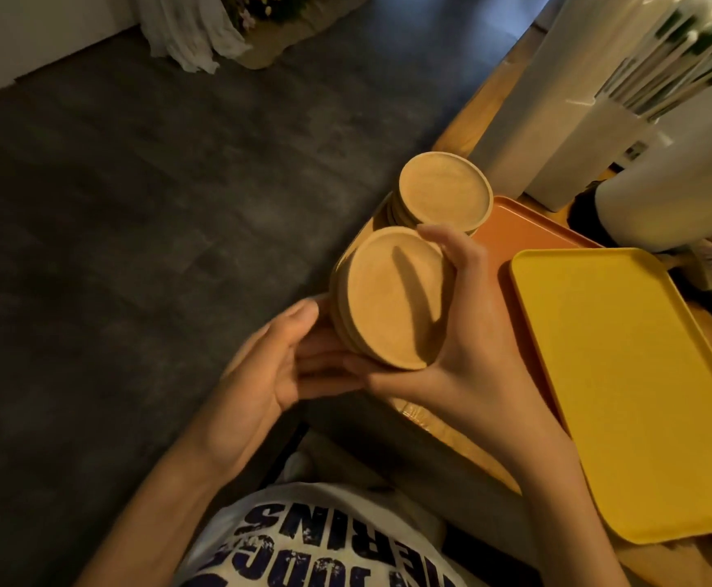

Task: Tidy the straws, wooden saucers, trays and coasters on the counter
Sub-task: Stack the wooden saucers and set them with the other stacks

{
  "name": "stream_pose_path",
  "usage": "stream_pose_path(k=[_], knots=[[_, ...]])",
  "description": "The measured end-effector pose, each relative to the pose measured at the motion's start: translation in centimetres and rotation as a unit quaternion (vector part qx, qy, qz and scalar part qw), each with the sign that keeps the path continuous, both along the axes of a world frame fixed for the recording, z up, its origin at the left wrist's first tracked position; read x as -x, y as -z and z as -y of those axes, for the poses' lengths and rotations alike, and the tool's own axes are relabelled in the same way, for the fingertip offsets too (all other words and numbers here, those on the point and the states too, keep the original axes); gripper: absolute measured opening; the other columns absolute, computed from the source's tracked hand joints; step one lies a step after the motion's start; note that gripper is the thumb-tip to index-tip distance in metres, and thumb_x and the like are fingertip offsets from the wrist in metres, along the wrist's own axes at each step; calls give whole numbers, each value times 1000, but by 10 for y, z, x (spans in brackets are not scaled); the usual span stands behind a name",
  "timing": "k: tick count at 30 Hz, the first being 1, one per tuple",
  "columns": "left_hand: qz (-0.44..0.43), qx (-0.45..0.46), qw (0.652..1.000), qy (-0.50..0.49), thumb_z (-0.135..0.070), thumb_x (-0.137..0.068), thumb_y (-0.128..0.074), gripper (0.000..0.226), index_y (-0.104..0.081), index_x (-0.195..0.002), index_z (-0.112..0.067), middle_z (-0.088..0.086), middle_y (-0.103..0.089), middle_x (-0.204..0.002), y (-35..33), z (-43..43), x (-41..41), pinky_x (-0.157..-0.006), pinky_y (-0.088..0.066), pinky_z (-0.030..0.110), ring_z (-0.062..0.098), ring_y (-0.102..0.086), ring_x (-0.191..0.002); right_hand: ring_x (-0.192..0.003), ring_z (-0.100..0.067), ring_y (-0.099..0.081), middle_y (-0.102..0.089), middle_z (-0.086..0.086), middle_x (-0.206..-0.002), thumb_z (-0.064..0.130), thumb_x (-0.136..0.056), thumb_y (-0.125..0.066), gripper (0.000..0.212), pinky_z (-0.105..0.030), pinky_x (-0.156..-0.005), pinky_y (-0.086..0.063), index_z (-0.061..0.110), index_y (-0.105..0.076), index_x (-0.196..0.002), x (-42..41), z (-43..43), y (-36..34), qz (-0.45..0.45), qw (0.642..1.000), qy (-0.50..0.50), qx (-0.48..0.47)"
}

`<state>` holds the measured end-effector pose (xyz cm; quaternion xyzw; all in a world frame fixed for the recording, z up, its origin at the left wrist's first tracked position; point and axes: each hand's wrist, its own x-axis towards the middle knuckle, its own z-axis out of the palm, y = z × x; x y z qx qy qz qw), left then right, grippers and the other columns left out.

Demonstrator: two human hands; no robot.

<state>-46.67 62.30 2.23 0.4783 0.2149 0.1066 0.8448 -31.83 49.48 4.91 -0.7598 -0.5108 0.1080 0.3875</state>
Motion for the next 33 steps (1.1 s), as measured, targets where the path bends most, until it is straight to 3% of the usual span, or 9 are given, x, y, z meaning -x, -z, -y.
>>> stream_pose_path(k=[3, 8, 17, 21, 23, 25, 28, 30, 33], knots=[[-7, -40, 999, -26, -38, -89, -47, 41, -57, -127, -27, 16, -72, -109, 4, -12, -1, -75, -59, 34, 29, -69, -104, -127, 0, -35, -36, 12, -138, 52, -62, -84, 101, -12, -100, -35, 35, -22, -140, -5, -6, 3, 14, 998, 46, 50], [-13, -109, 994, -24, -38, -93, -51, 28, -59, -120, -35, 8, -74, -103, 9, -16, -9, -69, -60, 30, 24, -71, -97, -121, 6, -26, -39, 4, -143, 59, -62, -77, 102, 2, -91, -25, 26, -24, -143, -1, -18, 9, 72, 987, 103, 102], [-48, -154, 986, 31, -40, -83, -51, 36, -49, -118, -48, 8, -73, -94, 18, -26, -18, -65, -61, 32, 26, -73, -84, -135, -17, -34, -34, -8, -147, 56, -68, -75, 104, -25, -107, -33, 14, -24, -149, 0, -30, 26, 62, 983, 155, 76], [-53, -171, 983, 31, -46, -79, -53, 43, -47, -121, -51, 1, -72, -94, 24, -28, -21, -62, -60, 29, 24, -73, -80, -139, -11, -27, -29, -7, -152, 64, -65, -72, 115, -15, -112, -22, 18, -16, -154, -6, -23, 33, 32, 988, 138, 59], [-50, -186, 981, 24, -47, -80, -53, 44, -46, -124, -52, -2, -72, -93, 27, -29, -22, -62, -59, 29, 24, -72, -80, -142, 0, -21, -24, 3, -155, 57, -68, -76, 114, -8, -113, -16, 21, -11, -155, -9, -15, 38, -2, 992, 115, 47], [-56, -189, 980, 21, -47, -81, -53, 43, -47, -123, -54, -3, -72, -93, 30, -32, -22, -61, -59, 28, 23, -72, -78, -144, 7, -17, -21, 14, -157, 42, -73, -82, 111, -12, -116, -18, 23, -11, -156, -12, -5, 43, -34, 993, 111, 37], [-62, -186, 980, 26, -49, -80, -53, 39, -49, -116, -62, 2, -73, -95, 32, -32, -25, -60, -58, 27, 22, -71, -74, -145, 3, -22, -25, 12, -159, 29, -79, -82, 104, -25, -118, -25, 20, -14, -157, -15, 5, 46, -61, 991, 118, 33], [-62, -188, 980, 21, -49, -79, -54, 37, -50, -111, -66, 6, -73, -92, 34, -31, -28, -59, -58, 27, 21, -71, -72, -145, 3, -23, -27, 10, -159, 27, -81, -80, 101, -22, -117, -24, 18, -14, -157, -15, 5, 47, -56, 990, 122, 39], [-68, -195, 978, -2, -49, -79, -54, 38, -49, -116, -59, 8, -73, -84, 35, -27, -32, -56, -58, 27, 21, -69, -68, -145, 1, -21, -26, 3, -161, 26, -81, -80, 102, -11, -116, -17, 13, -13, -158, -14, 6, 50, -31, 989, 132, 52]])
